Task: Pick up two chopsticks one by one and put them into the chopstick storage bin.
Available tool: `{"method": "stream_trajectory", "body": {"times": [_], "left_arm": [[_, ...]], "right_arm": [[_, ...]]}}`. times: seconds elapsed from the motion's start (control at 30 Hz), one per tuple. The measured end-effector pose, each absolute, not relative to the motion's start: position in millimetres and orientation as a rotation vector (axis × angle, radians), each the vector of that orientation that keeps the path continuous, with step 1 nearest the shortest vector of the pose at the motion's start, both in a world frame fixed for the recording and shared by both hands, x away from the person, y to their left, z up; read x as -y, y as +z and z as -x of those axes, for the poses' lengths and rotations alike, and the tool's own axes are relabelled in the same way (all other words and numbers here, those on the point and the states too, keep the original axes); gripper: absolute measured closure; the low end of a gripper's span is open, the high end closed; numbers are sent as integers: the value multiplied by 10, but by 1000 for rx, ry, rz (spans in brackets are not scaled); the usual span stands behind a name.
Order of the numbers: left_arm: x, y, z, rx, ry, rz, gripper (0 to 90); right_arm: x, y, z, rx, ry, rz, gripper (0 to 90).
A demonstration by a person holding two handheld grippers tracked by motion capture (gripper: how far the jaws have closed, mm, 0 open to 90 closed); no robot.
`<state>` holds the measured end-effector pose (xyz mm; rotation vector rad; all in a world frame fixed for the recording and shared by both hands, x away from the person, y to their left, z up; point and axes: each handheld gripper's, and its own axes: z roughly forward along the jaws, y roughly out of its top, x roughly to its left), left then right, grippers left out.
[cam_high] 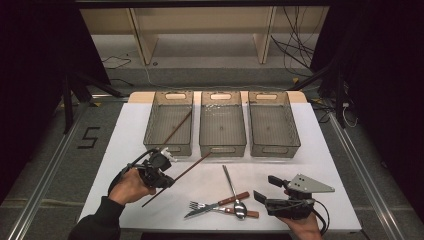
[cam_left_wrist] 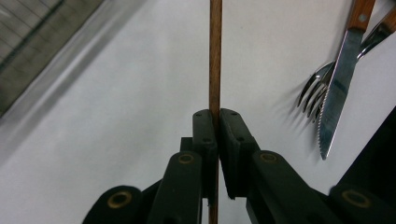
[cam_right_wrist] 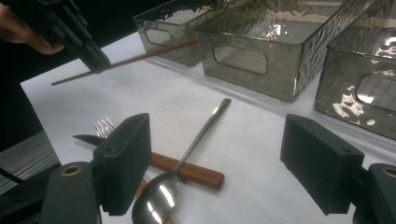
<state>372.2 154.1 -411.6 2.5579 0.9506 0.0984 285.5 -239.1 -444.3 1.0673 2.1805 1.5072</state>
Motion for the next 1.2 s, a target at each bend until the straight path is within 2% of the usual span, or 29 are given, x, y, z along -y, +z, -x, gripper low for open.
{"method": "stream_trajectory", "body": {"times": [0.7, 1.2], "left_arm": [[-1851, -3569, -4175, -1035, 254, -2322, 850], [-1957, -3442, -4633, -1124, 315, -2220, 850]], "right_arm": [[2392, -4443, -2857, -2178, 1514, -1064, 253], [2390, -4446, -2863, -2180, 1515, -1072, 252]]}}
